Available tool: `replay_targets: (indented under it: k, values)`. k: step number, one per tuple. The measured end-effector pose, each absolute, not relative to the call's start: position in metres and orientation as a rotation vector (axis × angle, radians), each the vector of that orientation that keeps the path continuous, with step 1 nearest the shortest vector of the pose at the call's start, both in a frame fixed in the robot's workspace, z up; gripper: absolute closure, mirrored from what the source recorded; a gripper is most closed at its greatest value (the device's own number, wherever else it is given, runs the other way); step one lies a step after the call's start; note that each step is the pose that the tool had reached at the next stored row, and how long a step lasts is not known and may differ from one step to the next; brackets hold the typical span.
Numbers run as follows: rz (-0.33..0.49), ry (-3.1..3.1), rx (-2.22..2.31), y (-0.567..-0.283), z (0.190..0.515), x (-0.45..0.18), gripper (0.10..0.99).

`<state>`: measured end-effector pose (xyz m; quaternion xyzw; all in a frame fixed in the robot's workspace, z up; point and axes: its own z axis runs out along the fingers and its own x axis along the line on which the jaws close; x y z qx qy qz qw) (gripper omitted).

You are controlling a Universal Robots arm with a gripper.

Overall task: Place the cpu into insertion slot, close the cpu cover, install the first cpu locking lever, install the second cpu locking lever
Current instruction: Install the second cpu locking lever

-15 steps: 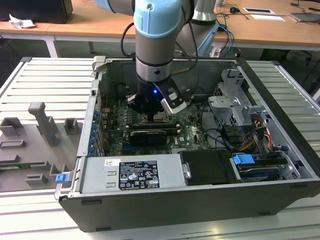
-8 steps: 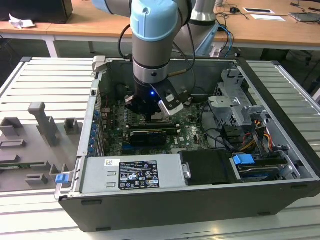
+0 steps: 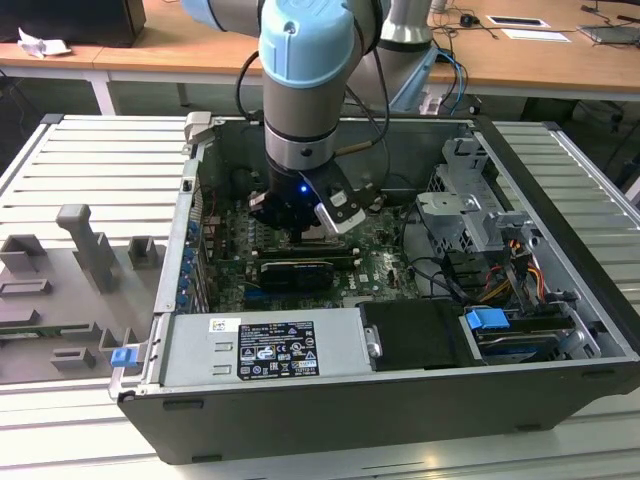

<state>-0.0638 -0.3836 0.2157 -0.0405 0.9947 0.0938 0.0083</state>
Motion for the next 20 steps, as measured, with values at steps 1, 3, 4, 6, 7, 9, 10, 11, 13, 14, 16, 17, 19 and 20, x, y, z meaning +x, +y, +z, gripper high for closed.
replay_targets:
  k: [1, 3, 4, 6, 7, 9, 10, 11, 13, 14, 16, 17, 19, 20]
  values:
    - [0.298, 3.108, -0.127, -0.384, 0.216, -0.065, 0.980]
    - [0.313, 3.105, -0.127, -0.385, 0.215, -0.068, 0.980]
    - [0.328, 3.103, -0.127, -0.387, 0.215, -0.068, 0.980]
    - [0.356, 3.099, -0.126, -0.391, 0.215, -0.069, 0.980]
    - [0.369, 3.097, -0.126, -0.393, 0.215, -0.069, 0.980]
    - [0.396, 3.092, -0.126, -0.398, 0.215, -0.070, 0.980]
    - [0.399, 3.092, -0.126, -0.400, 0.215, -0.070, 0.980]
    - [0.403, 3.091, -0.126, -0.401, 0.215, -0.070, 0.980]
    - [0.413, 3.090, -0.126, -0.404, 0.214, -0.070, 0.980]
    - [0.422, 3.088, -0.125, -0.405, 0.214, -0.071, 0.980]
    - [0.430, 3.087, -0.126, -0.405, 0.214, -0.073, 0.980]
    - [0.436, 3.086, -0.126, -0.405, 0.211, -0.074, 0.980]
    - [0.437, 3.086, -0.126, -0.405, 0.207, -0.074, 0.980]
    - [0.444, 3.085, -0.127, -0.405, 0.206, -0.074, 0.980]
